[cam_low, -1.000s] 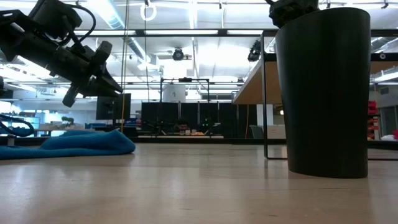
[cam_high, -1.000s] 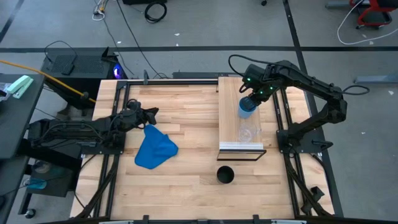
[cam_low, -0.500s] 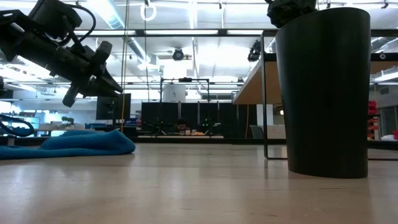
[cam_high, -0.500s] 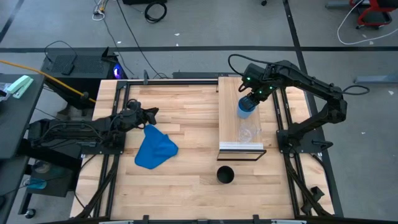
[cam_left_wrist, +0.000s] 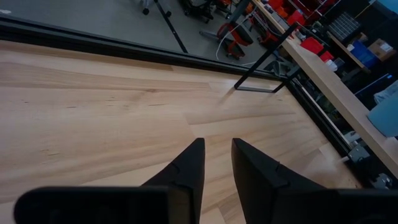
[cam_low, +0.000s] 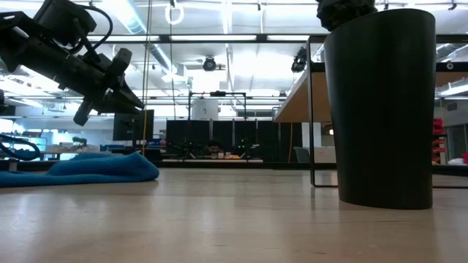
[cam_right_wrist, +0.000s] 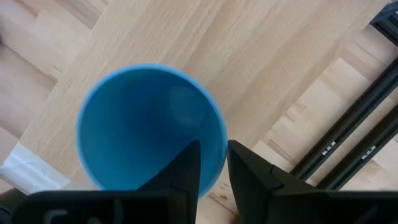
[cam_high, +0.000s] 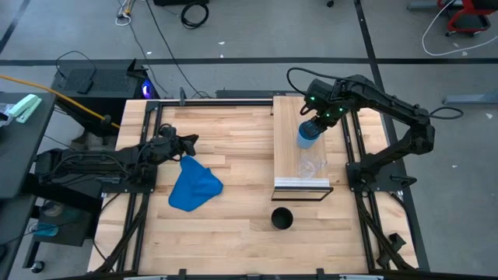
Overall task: Stack small to large cups/mugs on shelf
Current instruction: Put the blue cup on the shelf, then put the black cup on the shelf
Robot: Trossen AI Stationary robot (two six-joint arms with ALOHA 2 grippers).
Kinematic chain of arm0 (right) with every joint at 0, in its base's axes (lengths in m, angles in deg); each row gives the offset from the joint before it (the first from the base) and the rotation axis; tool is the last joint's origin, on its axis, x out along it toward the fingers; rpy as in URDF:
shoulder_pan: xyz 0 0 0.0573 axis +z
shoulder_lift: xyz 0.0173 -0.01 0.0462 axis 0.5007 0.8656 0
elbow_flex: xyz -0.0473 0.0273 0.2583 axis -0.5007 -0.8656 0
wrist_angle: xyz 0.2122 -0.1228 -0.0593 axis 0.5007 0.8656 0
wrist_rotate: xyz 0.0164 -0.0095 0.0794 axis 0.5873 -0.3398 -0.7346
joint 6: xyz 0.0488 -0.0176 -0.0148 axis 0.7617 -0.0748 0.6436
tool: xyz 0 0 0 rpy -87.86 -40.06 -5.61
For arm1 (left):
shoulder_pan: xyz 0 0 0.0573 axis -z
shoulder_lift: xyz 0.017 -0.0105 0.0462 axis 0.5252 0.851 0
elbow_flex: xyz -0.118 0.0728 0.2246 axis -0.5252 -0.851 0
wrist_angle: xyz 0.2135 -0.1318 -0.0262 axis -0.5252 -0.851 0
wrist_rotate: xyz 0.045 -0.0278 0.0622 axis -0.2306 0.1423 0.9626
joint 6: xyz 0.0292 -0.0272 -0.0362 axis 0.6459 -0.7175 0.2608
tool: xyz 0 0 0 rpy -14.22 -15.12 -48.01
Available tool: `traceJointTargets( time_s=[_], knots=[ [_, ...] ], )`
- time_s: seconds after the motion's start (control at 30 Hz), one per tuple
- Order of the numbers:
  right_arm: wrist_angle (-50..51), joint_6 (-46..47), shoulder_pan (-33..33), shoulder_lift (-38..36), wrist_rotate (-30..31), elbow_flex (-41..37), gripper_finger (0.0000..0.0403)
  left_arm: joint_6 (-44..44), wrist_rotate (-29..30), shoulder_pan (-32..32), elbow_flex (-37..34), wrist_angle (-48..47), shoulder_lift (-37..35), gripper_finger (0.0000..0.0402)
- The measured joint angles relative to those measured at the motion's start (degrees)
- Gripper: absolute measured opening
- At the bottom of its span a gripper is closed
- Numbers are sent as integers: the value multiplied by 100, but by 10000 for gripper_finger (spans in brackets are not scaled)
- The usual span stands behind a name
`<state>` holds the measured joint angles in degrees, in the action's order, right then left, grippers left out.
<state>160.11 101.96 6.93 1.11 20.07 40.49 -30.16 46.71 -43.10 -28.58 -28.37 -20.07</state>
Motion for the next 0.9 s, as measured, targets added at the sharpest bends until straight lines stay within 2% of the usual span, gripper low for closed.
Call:
traceJointTargets(
  time_s=[0.3,0.63,0.9],
  knots=[
    [6,5,-2,-97,2,106,87,2,1,-2,0,0,0,91],
    [-2,143,-2,-482,-41,738,87,1,1,-2,0,0,-1,87],
    [-28,775,121,-1130,-629,1447,87,1,1,-2,0,0,1,93]
  ],
)
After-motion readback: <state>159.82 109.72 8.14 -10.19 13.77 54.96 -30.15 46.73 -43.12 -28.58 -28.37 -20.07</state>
